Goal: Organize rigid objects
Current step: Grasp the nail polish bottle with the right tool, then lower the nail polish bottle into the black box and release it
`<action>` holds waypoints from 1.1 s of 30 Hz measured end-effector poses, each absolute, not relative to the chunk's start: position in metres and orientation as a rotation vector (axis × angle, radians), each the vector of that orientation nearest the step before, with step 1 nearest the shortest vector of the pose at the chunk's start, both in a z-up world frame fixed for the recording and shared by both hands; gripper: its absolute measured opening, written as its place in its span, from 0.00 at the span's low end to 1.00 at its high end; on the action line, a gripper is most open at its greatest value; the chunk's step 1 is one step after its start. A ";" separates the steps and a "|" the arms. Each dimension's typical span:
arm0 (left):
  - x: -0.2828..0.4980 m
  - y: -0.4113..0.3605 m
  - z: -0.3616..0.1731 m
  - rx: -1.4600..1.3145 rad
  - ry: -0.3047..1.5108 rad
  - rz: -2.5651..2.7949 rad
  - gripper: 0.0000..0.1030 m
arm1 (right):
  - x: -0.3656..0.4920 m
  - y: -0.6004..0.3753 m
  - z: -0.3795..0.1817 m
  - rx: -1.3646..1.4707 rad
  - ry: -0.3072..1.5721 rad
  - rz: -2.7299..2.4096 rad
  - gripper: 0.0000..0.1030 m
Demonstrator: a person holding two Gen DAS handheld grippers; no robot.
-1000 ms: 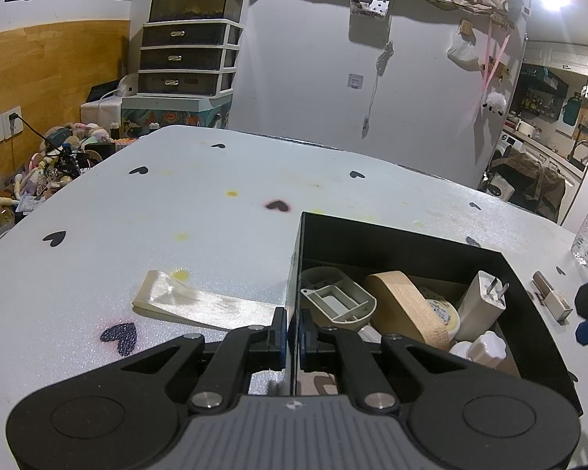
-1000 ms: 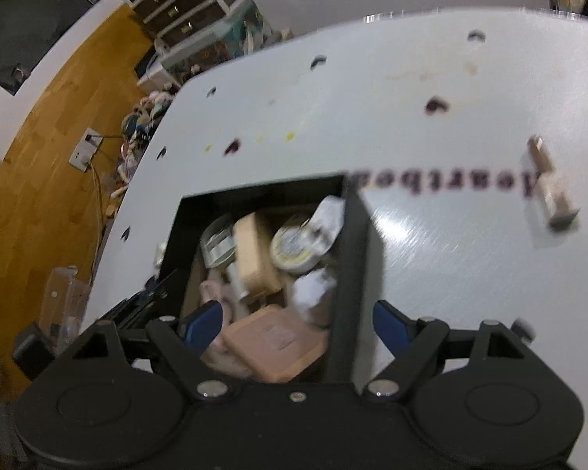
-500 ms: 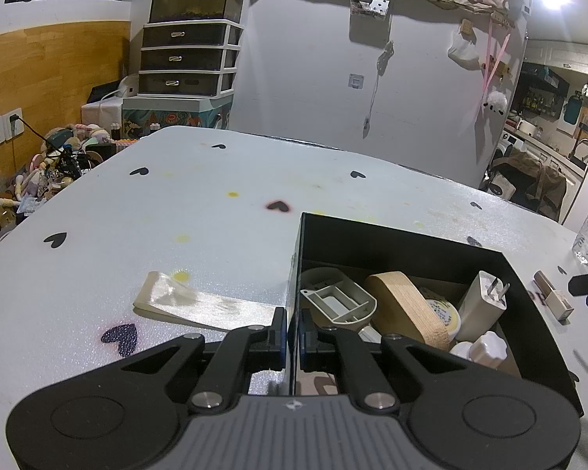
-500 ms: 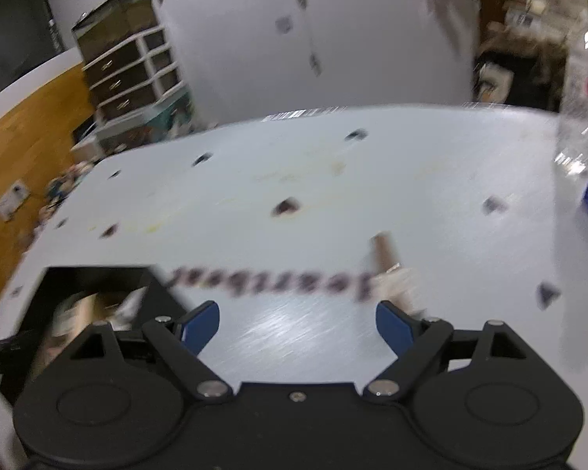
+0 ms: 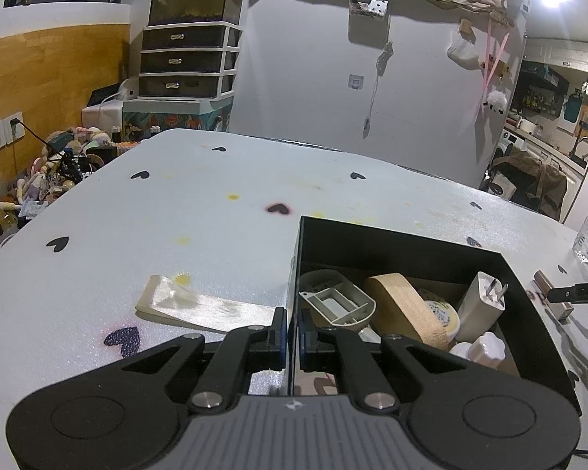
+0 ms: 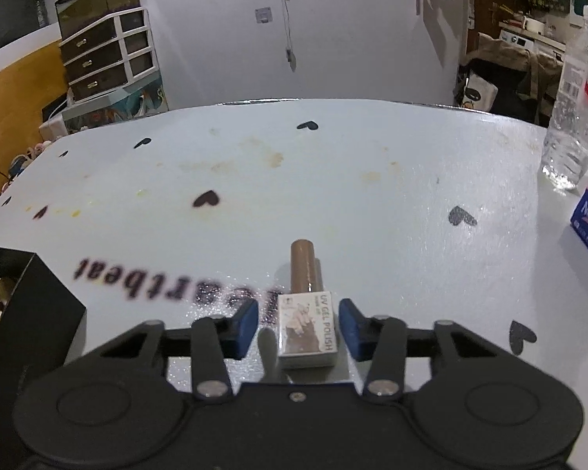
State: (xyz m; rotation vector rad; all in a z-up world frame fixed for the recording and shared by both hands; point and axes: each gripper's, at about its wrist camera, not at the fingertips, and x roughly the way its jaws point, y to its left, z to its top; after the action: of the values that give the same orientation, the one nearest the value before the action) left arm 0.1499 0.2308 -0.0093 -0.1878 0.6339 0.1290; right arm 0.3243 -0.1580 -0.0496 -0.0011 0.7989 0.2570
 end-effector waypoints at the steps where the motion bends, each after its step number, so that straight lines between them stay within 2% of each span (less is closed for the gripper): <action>1: 0.151 0.231 -0.009 -0.186 0.634 0.129 0.06 | 0.324 -0.158 -0.050 -0.001 0.799 0.255 0.42; 4: 0.151 0.231 -0.007 -0.184 0.633 0.129 0.06 | 0.325 -0.159 -0.052 -0.012 0.802 0.241 0.32; 5: 0.151 0.231 -0.008 -0.183 0.633 0.129 0.06 | 0.325 -0.160 -0.052 -0.014 0.799 0.235 0.31; 13: 0.151 0.231 -0.008 -0.185 0.634 0.129 0.05 | 0.316 -0.157 -0.043 0.048 0.785 0.264 0.31; 25: 0.152 0.231 -0.008 -0.188 0.633 0.129 0.05 | 0.269 -0.087 0.030 0.243 0.700 0.688 0.31; 33: 0.150 0.230 -0.010 -0.194 0.626 0.128 0.05 | 0.267 -0.002 0.016 0.277 0.933 0.896 0.31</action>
State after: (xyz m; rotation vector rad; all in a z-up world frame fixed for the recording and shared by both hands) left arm 0.1501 0.2295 -0.0101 -0.1944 0.6262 0.1277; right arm 0.2674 -0.0023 0.0163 0.2769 0.9335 0.8957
